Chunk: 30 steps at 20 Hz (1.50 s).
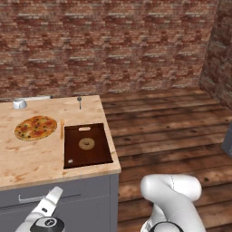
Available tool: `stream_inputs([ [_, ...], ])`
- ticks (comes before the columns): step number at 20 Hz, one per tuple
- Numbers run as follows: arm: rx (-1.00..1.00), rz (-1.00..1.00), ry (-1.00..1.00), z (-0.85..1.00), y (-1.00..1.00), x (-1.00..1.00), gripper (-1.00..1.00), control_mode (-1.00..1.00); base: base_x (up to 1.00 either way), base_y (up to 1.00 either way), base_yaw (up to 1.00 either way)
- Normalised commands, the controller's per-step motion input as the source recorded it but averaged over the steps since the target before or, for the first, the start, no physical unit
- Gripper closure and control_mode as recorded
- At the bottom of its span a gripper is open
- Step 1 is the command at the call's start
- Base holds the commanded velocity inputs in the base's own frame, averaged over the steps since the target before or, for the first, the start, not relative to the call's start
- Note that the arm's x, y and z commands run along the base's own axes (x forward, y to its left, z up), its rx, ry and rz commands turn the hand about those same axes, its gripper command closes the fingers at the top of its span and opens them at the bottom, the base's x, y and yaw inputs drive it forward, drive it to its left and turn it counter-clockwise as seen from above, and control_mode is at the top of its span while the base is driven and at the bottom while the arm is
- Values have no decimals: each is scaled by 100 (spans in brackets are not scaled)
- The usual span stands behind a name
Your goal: Take the pizza cutter from the drawer on the left and place it on the dining counter for cutting.
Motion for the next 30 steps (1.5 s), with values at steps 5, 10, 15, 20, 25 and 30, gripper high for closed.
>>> stream_inputs([
  [5,0,0,-1,-26,7,33,-100,-100,0,0,0],
  [10,0,3,0,-33,0,33,-100,-100,0,0,0],
  [15,0,1,0,-34,12,32,-100,-100,0,0,0],
  [20,0,0,0,-18,33,35,-100,-100,0,0,0],
  [25,-3,0,0,-31,38,31,-100,-100,0,0,0],
  [30,-6,0,0,-38,42,26,-100,-100,0,0,0],
])
